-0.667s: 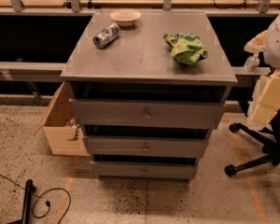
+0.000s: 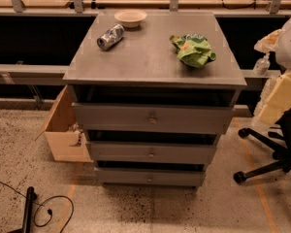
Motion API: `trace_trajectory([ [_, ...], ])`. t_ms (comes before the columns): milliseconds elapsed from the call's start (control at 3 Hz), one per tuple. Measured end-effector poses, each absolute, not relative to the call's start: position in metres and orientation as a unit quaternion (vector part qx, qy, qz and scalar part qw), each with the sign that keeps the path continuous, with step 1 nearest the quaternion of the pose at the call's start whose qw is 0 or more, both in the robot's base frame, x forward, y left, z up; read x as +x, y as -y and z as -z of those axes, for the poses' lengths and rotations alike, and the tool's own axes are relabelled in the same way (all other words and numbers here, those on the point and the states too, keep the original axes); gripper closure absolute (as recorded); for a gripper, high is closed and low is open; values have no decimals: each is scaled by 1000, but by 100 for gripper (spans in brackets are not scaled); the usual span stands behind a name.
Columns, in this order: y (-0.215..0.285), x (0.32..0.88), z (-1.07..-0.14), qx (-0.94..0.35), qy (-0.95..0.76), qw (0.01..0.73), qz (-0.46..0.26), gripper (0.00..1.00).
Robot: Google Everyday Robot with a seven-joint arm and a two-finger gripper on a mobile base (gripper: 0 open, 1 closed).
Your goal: Move green rice chip bag near redbull can
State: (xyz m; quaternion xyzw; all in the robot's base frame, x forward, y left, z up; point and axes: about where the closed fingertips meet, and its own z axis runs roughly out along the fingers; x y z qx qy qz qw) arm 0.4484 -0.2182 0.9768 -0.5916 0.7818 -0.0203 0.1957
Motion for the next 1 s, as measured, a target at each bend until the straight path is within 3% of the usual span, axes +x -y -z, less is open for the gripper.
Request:
trace_trajectory([
  [667, 246, 525, -969, -494, -768, 403, -66, 0],
  [1000, 246, 558, -959, -434, -767, 465, -89, 0],
])
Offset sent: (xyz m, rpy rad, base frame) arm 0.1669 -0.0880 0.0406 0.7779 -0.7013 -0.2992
